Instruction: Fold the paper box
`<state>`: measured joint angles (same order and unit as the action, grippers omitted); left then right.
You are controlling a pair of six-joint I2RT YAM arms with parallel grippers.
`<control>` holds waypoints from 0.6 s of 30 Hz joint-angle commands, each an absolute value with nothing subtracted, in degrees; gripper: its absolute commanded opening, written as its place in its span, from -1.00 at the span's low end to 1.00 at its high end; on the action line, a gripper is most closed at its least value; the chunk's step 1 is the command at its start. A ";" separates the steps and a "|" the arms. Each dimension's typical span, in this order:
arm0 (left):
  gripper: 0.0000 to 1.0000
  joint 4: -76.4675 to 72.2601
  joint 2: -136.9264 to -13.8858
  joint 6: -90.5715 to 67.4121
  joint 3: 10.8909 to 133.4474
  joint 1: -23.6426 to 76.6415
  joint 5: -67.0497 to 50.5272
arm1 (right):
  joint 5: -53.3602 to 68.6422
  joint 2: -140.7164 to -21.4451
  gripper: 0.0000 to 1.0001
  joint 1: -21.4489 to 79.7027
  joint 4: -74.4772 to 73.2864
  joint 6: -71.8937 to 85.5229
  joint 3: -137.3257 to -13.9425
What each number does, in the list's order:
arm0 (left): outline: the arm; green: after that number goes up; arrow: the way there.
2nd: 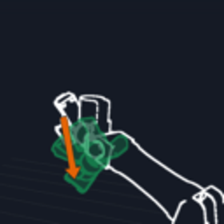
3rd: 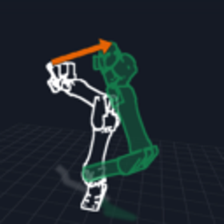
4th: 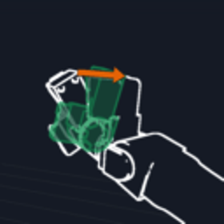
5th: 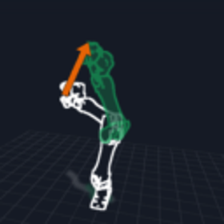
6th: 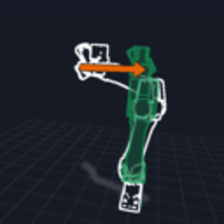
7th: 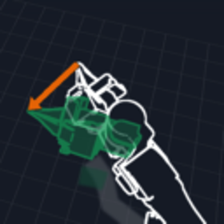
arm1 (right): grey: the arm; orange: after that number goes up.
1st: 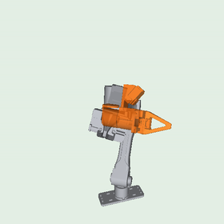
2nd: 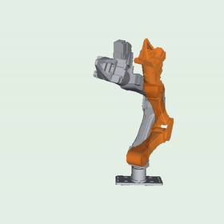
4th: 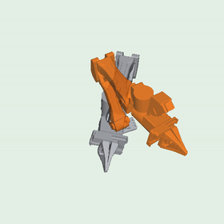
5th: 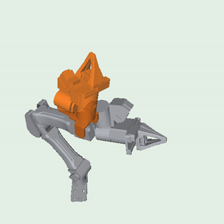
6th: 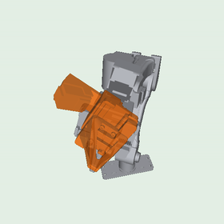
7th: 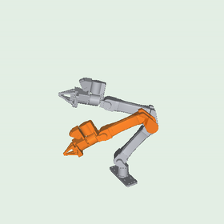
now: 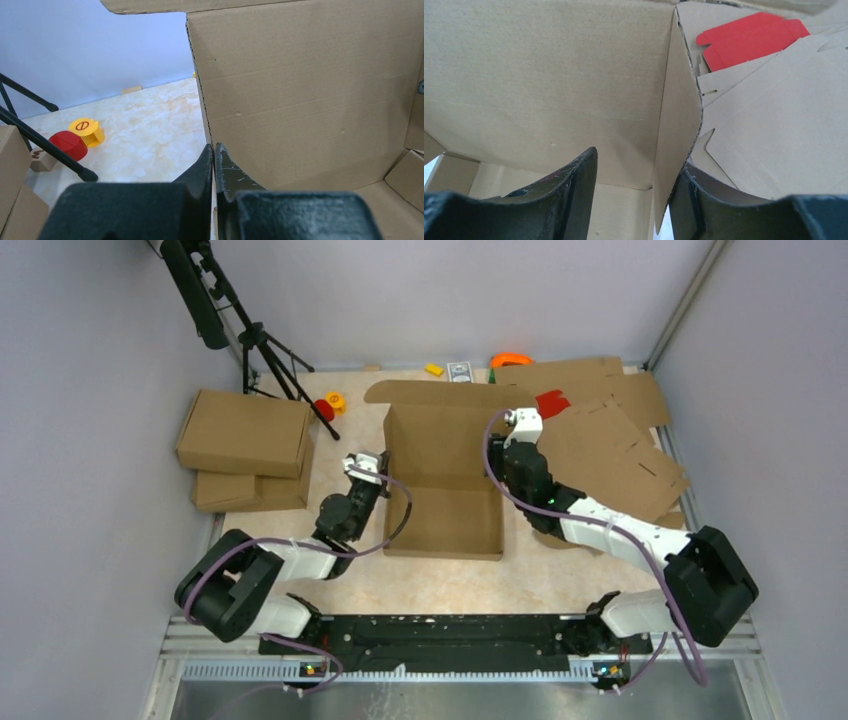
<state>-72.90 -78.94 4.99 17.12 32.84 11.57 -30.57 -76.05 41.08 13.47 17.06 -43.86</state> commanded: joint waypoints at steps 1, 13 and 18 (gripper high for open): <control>-1.00 -76.79 -77.69 6.11 15.89 33.83 10.64 | -29.71 -73.06 0.04 40.65 7.03 19.08 -48.31; -1.00 -77.70 -77.71 6.98 15.21 34.45 11.74 | -27.25 -74.29 -0.19 35.64 0.18 18.16 -58.43; -1.00 -77.56 -77.63 7.12 15.34 34.46 11.84 | -26.43 -75.01 -0.79 35.24 -3.53 17.41 -60.90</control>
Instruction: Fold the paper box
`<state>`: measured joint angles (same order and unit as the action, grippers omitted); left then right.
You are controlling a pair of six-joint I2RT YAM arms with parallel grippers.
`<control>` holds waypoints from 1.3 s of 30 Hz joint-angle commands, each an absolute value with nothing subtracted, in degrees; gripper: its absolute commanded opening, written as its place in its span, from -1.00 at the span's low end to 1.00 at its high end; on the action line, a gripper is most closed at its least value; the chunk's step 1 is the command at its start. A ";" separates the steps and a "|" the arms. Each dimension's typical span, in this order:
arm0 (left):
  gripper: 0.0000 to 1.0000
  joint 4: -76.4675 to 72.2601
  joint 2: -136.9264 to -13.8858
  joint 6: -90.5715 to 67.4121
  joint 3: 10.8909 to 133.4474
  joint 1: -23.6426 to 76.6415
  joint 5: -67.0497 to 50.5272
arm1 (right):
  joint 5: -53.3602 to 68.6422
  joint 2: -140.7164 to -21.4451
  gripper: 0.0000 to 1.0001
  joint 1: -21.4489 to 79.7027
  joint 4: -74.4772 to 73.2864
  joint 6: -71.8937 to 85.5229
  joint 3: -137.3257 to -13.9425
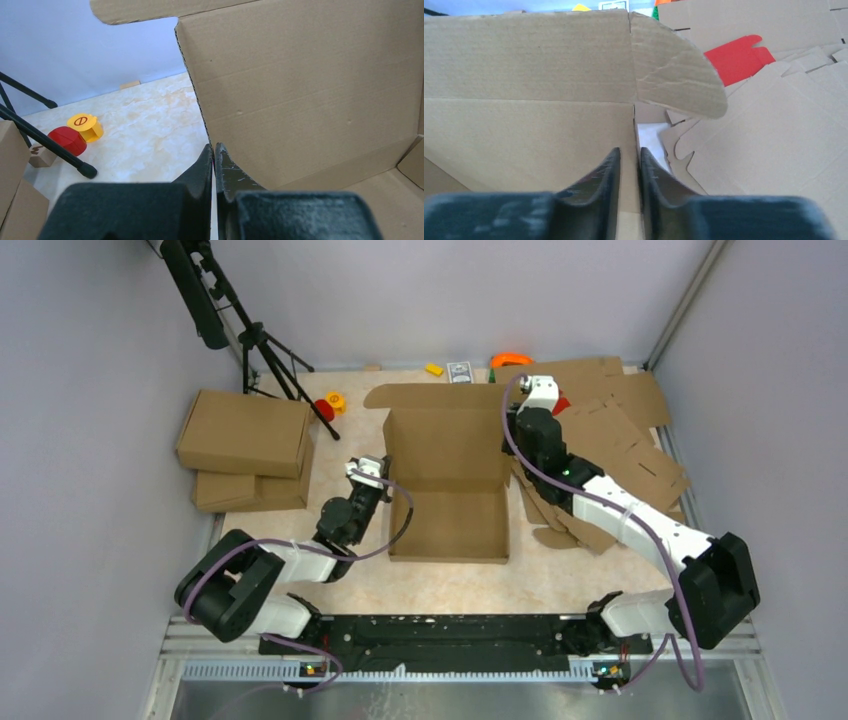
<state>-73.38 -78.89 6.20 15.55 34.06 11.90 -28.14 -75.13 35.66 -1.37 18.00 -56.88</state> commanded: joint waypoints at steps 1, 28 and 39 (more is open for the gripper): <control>-1.00 -77.48 -77.54 7.05 15.27 34.45 11.90 | -26.37 -75.25 -0.94 35.28 -4.00 17.41 -61.07; -0.40 -7.30 -72.19 -13.40 53.57 23.95 1.18 | -22.94 -69.95 -1.00 35.24 13.67 4.39 -50.93; -1.00 -9.67 -75.13 -8.58 54.20 23.79 3.23 | -23.52 -70.55 -1.00 35.24 14.61 5.18 -51.30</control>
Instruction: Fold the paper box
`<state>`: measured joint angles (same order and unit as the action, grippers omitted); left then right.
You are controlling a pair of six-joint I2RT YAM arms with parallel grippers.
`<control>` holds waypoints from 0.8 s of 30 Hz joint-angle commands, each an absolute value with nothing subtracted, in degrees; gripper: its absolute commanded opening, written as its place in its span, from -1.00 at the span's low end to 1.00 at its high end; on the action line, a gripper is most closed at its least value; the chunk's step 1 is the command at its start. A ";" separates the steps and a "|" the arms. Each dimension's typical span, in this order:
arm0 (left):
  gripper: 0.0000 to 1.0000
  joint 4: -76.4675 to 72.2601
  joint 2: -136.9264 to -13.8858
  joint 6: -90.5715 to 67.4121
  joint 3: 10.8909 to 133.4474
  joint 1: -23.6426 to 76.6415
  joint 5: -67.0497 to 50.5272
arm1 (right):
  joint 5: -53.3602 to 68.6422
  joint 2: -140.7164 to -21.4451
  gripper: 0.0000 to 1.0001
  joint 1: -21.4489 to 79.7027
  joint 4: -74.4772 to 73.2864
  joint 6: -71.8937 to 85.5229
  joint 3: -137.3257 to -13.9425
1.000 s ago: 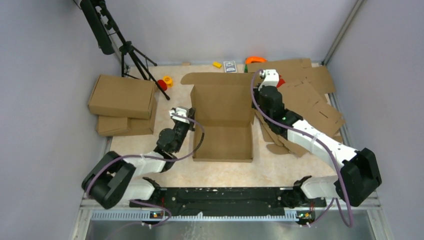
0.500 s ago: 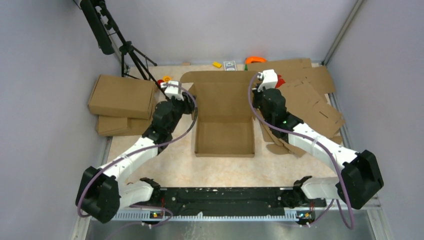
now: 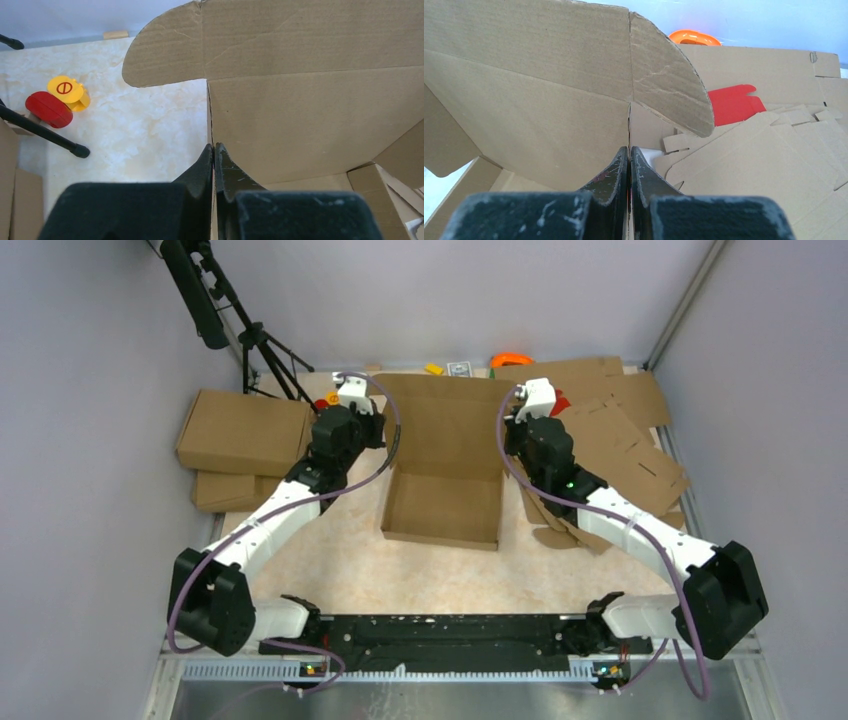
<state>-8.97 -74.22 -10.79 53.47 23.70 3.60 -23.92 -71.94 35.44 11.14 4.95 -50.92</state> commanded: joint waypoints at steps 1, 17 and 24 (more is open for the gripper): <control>-1.00 -9.73 -75.08 -8.53 54.07 23.82 3.16 | -23.65 -70.69 -1.00 35.24 14.98 5.61 -51.32; -1.00 -25.38 -75.55 -5.91 50.19 23.81 4.52 | -35.54 -80.84 -1.00 36.47 32.50 8.92 -55.86; -1.00 -30.82 -73.01 -10.57 41.93 23.86 0.91 | -36.04 -79.10 -1.00 37.14 39.48 8.97 -48.03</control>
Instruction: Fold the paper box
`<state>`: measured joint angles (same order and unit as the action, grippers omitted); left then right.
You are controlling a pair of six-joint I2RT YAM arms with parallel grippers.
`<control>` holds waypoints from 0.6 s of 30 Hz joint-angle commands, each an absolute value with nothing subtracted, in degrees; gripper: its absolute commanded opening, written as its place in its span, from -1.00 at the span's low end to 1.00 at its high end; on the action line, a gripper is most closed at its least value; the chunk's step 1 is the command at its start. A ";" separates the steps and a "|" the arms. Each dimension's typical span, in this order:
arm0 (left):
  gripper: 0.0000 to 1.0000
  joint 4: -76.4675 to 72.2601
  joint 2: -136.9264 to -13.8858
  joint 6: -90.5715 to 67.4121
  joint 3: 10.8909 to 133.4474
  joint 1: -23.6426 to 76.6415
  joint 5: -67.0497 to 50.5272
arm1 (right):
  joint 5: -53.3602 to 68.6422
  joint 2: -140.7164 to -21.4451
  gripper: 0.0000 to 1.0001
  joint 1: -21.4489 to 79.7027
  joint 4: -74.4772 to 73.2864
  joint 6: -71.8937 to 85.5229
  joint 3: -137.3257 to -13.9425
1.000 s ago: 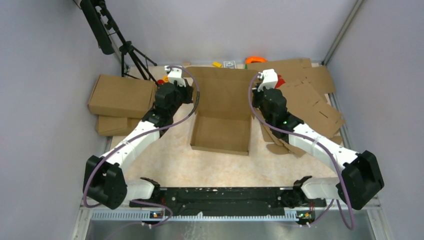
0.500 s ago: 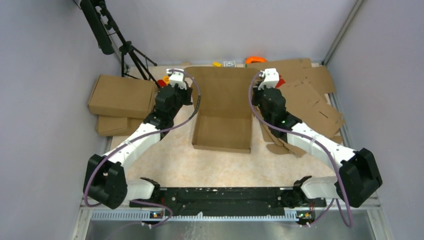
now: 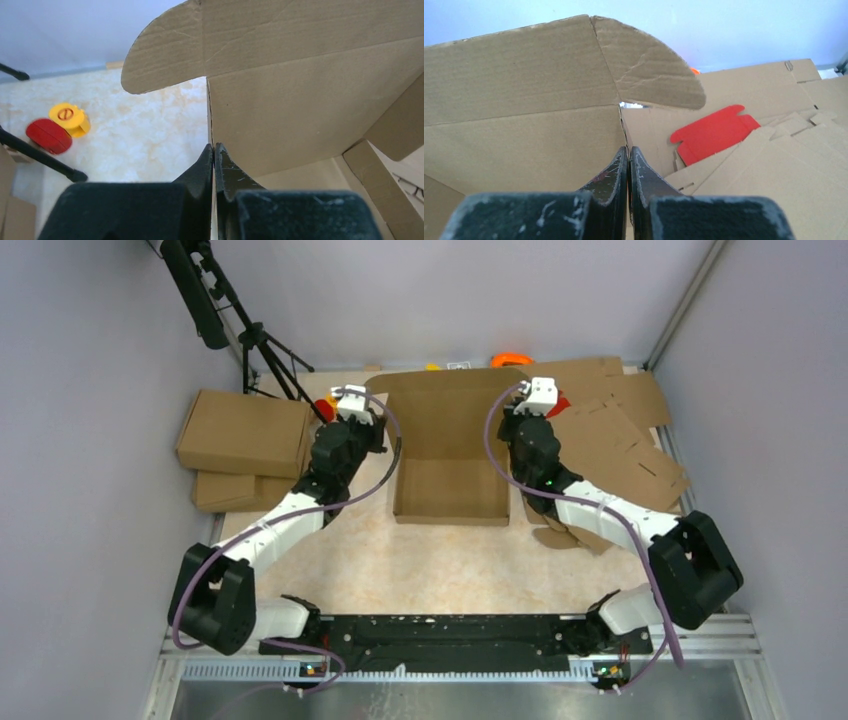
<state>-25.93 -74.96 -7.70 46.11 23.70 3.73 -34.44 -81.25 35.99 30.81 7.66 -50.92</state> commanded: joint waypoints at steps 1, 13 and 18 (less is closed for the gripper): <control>-1.00 -31.41 -72.55 -11.08 40.57 23.90 0.55 | -36.18 -78.38 -1.00 37.33 39.97 9.47 -46.48; -1.00 -32.03 -68.47 -19.42 36.45 24.06 -3.15 | -39.91 -75.46 -1.00 40.04 39.13 10.84 -40.30; -1.00 -20.59 -70.16 -23.54 44.11 24.08 -5.46 | -40.99 -75.88 -1.00 40.99 36.14 10.22 -43.11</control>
<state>-27.83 -69.91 -18.33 38.22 23.70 -1.54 -39.97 -76.93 39.62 37.65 9.19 -39.33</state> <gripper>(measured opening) 0.002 0.007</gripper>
